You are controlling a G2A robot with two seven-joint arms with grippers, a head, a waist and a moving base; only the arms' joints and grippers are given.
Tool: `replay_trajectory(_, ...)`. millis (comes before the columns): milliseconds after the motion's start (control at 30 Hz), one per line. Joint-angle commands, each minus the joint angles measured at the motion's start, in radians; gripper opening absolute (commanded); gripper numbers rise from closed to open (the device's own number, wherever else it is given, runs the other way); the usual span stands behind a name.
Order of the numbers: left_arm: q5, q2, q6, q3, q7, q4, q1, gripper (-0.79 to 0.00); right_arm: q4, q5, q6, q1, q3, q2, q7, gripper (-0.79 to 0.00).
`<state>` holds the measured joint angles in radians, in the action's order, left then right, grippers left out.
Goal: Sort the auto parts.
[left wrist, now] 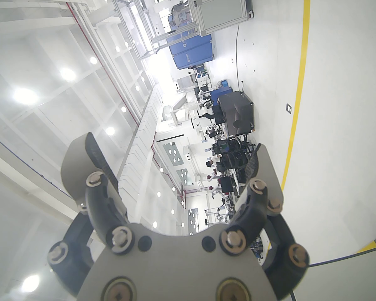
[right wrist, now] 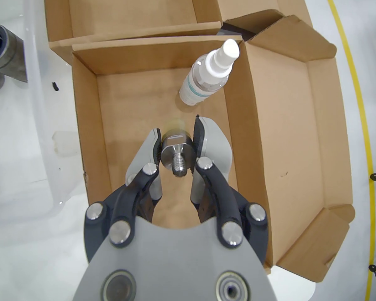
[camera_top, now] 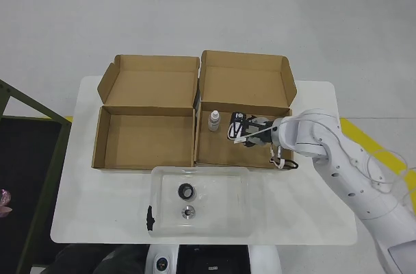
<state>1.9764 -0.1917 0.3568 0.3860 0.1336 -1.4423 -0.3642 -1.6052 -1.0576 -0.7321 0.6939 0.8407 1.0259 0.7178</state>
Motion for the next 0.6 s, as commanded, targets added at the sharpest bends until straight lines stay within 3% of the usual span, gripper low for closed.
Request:
replay_trajectory(0,0.000,0.000,0.000,0.000,0.000,0.000,0.000,0.000,0.019,-0.010,0.007,-0.019,-0.024,0.009,0.014,-0.785)
replay_trajectory(567,0.000,0.000,0.000,0.000,0.000,0.000,0.000,0.000,0.202,-0.057,0.019,-0.157,-0.195,0.092,0.083,-0.785)
